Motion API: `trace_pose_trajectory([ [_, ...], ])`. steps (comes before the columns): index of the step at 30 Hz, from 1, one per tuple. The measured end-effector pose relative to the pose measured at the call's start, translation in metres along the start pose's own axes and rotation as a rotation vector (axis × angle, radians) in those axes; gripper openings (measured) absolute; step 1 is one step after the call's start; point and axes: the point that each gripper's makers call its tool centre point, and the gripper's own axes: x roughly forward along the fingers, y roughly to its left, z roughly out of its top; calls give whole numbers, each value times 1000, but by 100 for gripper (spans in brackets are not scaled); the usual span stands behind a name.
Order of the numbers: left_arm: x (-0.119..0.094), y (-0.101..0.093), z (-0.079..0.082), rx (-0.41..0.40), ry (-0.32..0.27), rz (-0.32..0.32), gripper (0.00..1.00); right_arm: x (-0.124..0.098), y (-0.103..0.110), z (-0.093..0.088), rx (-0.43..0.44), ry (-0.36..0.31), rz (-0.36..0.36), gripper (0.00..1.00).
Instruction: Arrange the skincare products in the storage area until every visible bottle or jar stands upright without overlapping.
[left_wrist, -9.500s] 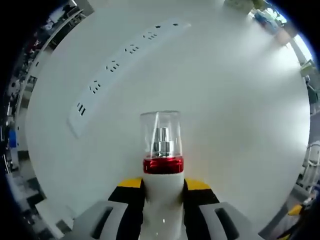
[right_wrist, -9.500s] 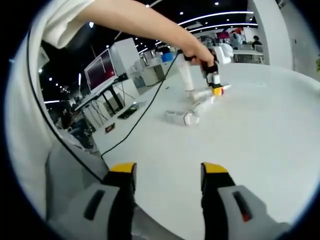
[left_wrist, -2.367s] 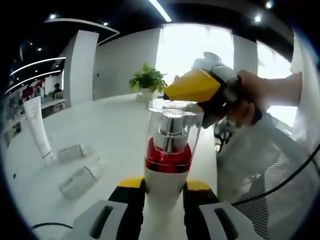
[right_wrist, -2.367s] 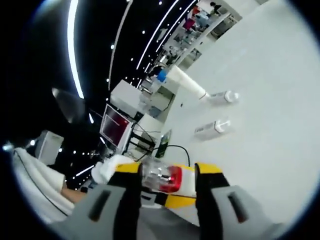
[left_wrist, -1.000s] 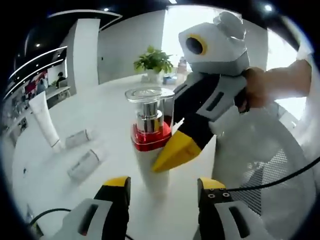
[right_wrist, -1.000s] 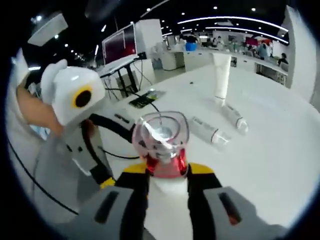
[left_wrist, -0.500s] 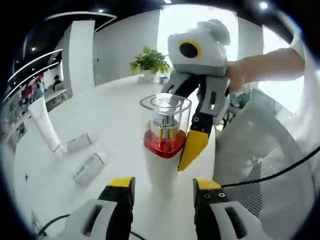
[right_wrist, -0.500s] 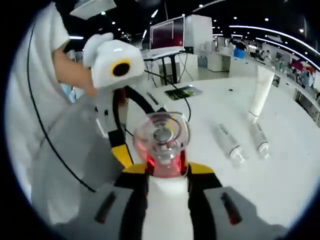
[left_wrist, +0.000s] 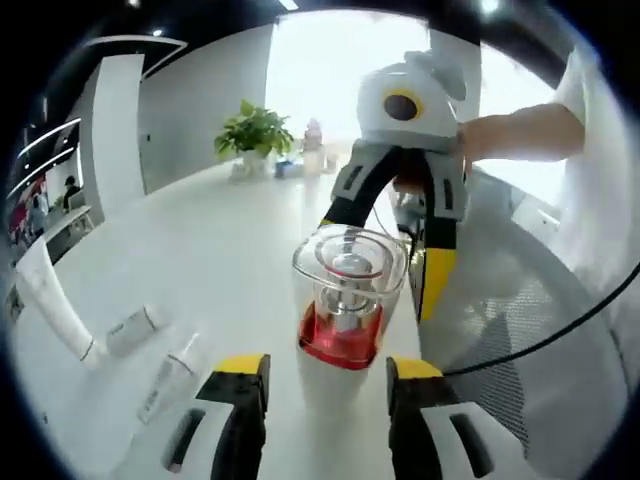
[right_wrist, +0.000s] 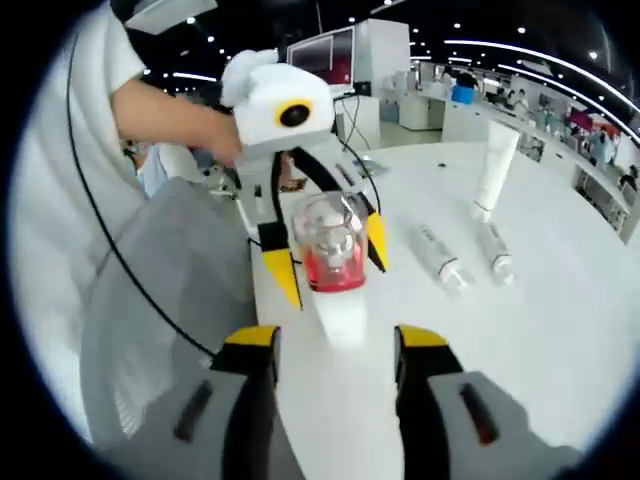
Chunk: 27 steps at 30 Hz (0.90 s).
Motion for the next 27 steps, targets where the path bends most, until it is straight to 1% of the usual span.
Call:
trace_pose_trajectory([
  [1, 2, -1, 3, 15, -14, -19, 48, -2, 2, 0, 2, 1, 5, 47],
  [2, 4, -2, 5, 29, -28, -38, 45, -3, 3, -1, 4, 2, 9, 48],
  [3, 7, -5, 9, 53, -42, -80, 40, -7, 7, -1, -3, 11, 12, 48],
  [4, 9, -11, 9, 38, -42, -119, 33, -11, 6, 1, -4, 16, 8, 48],
  [5, 10, -17, 8, 23, -42, -158, 32, -14, 6, 3, -6, 22, 4, 48],
  [6, 11, -6, 10, 42, -54, -108, 32, -16, 7, 6, 7, 14, 7, 49],
  [10, 11, -6, 9, 44, -52, -90, 31, -16, 11, 12, 54, -9, 22, 54],
  [11, 11, -6, 9, 44, -52, -87, 31, -17, 11, 18, 88, -31, 20, 54],
  [12, 11, 0, 9, -28, -66, -8, 31, -18, 11, 23, 121, -53, 19, 54],
  [16, 10, 2, 10, -88, -79, 66, 31, -17, 9, 30, 198, -70, 15, 52],
  [18, 10, 2, 10, -118, -79, 116, 30, -16, 8, 38, 251, -97, 14, 52],
  [22, 10, 1, 10, -97, -65, 184, 30, -13, 4, 45, 300, -114, -5, 50],
  [23, 10, -1, 10, -154, -69, 239, 30, -9, 4, 55, 338, -133, -3, 50],
  [24, 9, 3, 9, -213, -81, 288, 30, -7, 5, 59, 375, -125, -11, 49],
  [25, 7, 9, 9, -287, -93, 342, 30, -4, 4, 64, 390, -133, -22, 48],
  [27, 6, 10, 9, -286, -98, 393, 31, -1, 3, 64, 415, -111, -43, 46],
])
